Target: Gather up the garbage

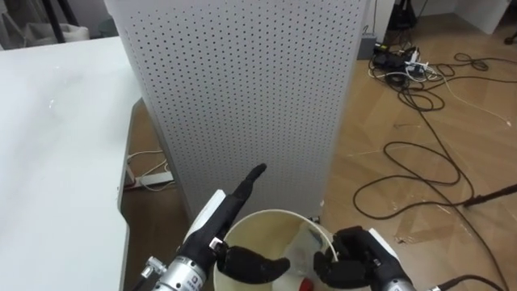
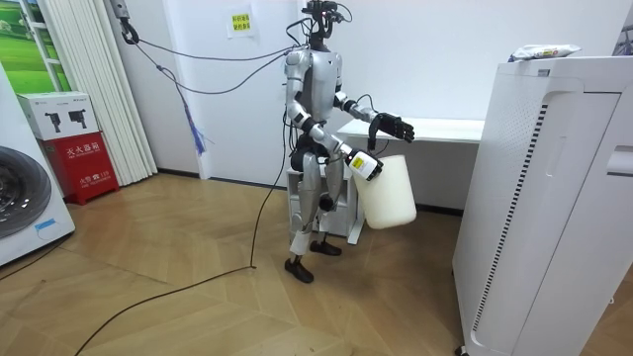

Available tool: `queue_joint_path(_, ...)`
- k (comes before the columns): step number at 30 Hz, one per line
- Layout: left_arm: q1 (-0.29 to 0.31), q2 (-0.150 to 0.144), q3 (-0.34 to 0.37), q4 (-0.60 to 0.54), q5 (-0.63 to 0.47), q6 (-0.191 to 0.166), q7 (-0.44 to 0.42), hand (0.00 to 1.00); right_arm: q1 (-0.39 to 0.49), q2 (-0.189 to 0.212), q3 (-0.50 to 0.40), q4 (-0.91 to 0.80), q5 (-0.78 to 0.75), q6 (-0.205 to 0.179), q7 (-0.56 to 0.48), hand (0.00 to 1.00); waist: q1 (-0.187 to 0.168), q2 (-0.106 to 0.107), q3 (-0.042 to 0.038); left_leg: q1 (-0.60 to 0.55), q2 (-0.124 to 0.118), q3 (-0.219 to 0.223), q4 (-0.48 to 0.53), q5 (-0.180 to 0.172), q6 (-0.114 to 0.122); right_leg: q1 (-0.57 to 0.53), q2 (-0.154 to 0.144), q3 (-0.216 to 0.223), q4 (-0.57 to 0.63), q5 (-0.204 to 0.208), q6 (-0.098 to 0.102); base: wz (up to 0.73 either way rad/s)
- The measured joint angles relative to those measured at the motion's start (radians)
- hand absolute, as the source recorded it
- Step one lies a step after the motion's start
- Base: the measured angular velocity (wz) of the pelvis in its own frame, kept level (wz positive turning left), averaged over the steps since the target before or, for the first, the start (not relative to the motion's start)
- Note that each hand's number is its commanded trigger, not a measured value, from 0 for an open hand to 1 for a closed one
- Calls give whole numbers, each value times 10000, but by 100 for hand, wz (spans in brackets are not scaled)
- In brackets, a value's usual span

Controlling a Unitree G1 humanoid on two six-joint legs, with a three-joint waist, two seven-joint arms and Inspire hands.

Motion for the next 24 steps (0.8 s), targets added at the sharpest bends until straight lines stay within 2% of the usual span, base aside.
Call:
queue_joint_path(10, 1, 13, 27, -391, 92, -55, 201, 0, 197, 22, 2, 22, 63, -1, -190, 100, 30, 49, 31, 79, -3, 60, -93, 0, -1, 32, 5, 57, -24, 1, 1, -1)
queue_joint_path(14, 2, 26, 146, -1028, 828, -355, 672, 0, 407, 20, -52, 19, 64, -3, -218, 100, -7, 52, 30, 87, -12, 70, -130, -7, -12, 14, 2, 53, -30, 1, 1, -1)
queue_joint_path(24, -1, 47, 288, -1322, 996, -437, 1589, 0, 565, 19, -81, 56, 51, -3, -410, 100, -498, 57, 26, 193, -47, 107, -70, -10, -15, 87, -91, 28, 104, -20, 33, 0)
